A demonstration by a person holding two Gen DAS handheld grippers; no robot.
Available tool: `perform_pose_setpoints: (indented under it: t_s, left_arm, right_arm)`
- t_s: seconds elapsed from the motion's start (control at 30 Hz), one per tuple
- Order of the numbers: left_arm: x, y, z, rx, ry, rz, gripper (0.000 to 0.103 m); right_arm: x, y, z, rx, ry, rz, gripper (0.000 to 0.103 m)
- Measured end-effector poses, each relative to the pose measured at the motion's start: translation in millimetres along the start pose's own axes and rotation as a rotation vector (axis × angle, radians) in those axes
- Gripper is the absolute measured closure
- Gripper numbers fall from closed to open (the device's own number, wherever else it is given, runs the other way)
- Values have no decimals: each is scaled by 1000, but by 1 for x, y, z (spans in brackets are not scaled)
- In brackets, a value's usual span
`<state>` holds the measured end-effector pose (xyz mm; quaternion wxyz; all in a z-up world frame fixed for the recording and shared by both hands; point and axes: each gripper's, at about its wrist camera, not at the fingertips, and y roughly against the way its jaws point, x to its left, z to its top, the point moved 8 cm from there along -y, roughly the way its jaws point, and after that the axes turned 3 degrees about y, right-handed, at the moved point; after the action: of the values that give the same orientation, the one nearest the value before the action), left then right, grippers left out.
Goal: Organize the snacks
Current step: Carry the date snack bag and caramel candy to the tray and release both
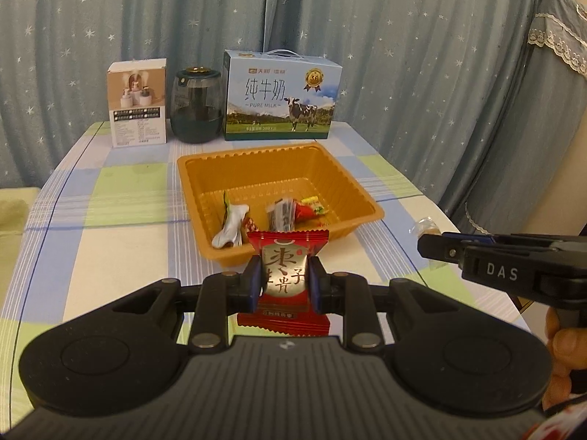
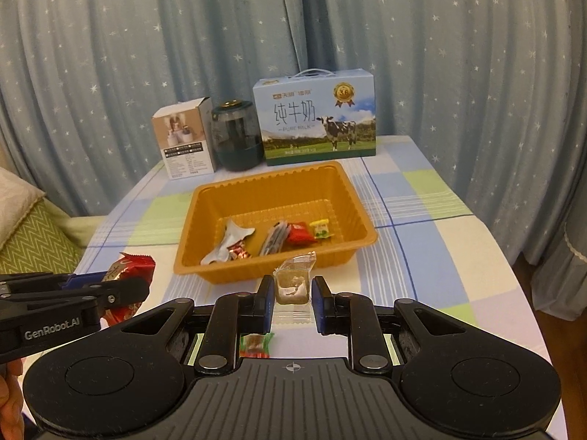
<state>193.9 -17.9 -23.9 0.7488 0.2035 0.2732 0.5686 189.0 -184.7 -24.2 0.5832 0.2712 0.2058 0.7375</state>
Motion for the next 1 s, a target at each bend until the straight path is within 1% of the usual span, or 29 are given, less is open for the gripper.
perform_pose_setpoints:
  t_s: [0.2, 0.37, 0.53, 0.6, 0.67, 0.8, 0.93, 1.0]
  left_arm:
    - [12, -29, 27, -3, -1, -2, 80]
    - [27, -63, 52, -6, -19, 31, 80]
    - [39, -98, 70, 6, -16, 35, 80]
    - [42, -112, 75, 12, -14, 34, 80]
    - [44, -124, 79, 17, -25, 50, 80]
    - [45, -144, 84, 33, -26, 48, 80]
    - [43, -158, 88, 33, -39, 47, 80]
    - [43, -165, 88, 33, -30, 46, 79]
  right_arm:
    - [-10, -32, 32, -13, 7, 15, 81]
    - [-16, -72, 54, 9, 21, 23, 81]
    - [-19, -109, 71, 28, 49, 28, 81]
    - [-20, -123, 76, 41, 45, 38, 81]
    - [-20, -134, 82, 48, 42, 44, 81]
    - [-22, -153, 91, 59, 31, 55, 81]
    - [-25, -166, 94, 60, 17, 54, 81]
    - [-28, -169, 93, 62, 1, 51, 81]
